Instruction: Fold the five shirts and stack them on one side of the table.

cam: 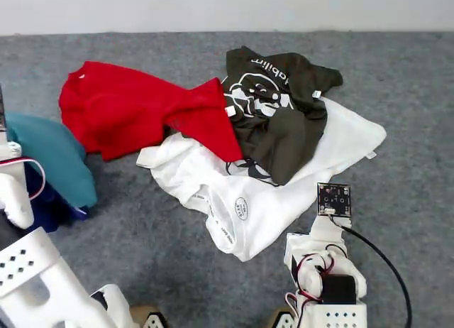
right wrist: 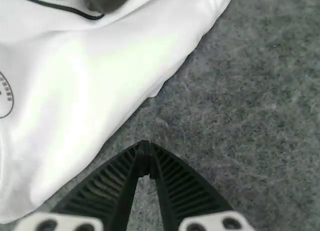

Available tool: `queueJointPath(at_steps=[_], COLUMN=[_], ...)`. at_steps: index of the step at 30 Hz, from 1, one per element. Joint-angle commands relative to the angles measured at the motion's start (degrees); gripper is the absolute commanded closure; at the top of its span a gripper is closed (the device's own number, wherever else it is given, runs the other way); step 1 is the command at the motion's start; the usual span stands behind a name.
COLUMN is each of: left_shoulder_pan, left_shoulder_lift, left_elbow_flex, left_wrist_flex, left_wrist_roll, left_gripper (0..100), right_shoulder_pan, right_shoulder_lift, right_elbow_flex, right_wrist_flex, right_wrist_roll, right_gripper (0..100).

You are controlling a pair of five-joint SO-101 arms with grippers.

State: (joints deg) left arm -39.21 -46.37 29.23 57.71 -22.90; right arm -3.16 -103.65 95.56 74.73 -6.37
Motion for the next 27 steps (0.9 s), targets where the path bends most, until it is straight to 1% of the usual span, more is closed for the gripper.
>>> queueJointPath(at_steps=[1, 3, 4, 9, 13, 17, 20, 23, 27], left_shoulder_pan=[-0.3, -0.3, -0.3, 0.2, 4.0, 10.6, 17.0, 23.3, 29.5], left_shoulder_lift=[-1.8, -1.8, -1.8, -1.2, -1.2, -1.2, -1.1, -0.4, 6.0], left_elbow_flex=[-0.5, -1.3, -2.1, -8.5, -12.1, -13.3, -13.2, -13.1, -13.4], left_wrist_flex=[1.9, 3.5, 4.1, 8.0, 12.0, 17.1, 19.7, 20.9, 21.4], left_wrist_roll=[-3.5, -3.8, -3.8, -3.9, -3.9, -3.7, -1.6, -0.4, 4.0], left_gripper=[80, 75, 74, 74, 74, 74, 74, 74, 74], right_shoulder_pan=[0.2, 0.2, 0.2, 0.2, 0.2, 0.2, 0.2, 0.2, 0.2], right_shoulder_lift=[-0.3, -0.3, -0.3, -0.3, -0.3, -0.3, -0.3, -0.3, -0.3], right_elbow_flex=[0.8, 0.8, 0.8, 0.8, 0.8, 0.8, 0.8, 0.8, 0.8], right_wrist_flex=[0.2, 0.2, 0.2, 0.2, 0.2, 0.2, 0.2, 0.2, 0.2], right_wrist_roll=[-0.4, -0.4, -0.4, -0.4, -0.4, -0.4, -0.4, -0.4, -0.4], right_gripper=[98.9, 98.9, 98.9, 98.9, 98.9, 98.9, 98.9, 98.9, 98.9])
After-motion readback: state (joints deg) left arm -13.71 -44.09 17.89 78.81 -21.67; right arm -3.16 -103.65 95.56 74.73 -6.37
